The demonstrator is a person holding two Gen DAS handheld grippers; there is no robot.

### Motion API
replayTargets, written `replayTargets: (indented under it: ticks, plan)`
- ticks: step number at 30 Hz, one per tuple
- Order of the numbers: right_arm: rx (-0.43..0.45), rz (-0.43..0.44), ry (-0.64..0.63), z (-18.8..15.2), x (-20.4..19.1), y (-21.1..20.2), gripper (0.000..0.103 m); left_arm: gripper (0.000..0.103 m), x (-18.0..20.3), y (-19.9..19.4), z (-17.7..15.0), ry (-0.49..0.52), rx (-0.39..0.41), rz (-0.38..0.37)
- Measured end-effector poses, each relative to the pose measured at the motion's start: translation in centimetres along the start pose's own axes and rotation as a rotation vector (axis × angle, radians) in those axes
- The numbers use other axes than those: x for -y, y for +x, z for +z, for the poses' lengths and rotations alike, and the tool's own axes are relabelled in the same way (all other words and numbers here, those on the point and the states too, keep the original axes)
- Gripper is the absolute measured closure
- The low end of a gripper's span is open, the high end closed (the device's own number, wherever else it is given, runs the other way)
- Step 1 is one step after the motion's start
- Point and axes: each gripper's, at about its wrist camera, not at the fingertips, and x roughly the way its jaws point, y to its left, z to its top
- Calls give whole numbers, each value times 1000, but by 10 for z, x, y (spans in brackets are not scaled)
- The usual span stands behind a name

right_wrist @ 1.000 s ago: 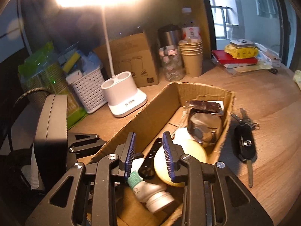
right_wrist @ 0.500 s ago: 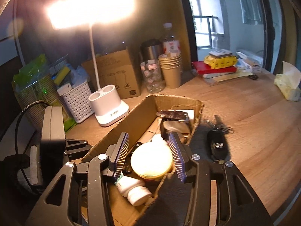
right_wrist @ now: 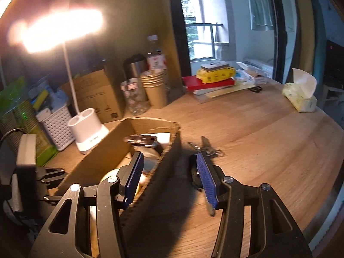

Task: Organize rigid objects
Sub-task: 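Move the right tool to the black car key on the desk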

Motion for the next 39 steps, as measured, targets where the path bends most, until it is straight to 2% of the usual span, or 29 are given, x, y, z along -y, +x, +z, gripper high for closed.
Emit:
replayTargets:
  ticks: [6,9,12,24,39]
  plan:
    - [-9,-58,-21,-2,13,8,48,85,0,0,0,0,0,0]
    - [-24,-126,-71,-3,13,18,48,85,0,0,0,0,0,0]
    - [-49,-148,-97,-6,15,30,48,85,0,0,0,0,0,0]
    - [-145,-176,-112,-16,27,72,47,85,0,0,0,0,0,0]
    - [-190,-158,-77,-13,32,93,47,84,0,0,0,0,0,0]
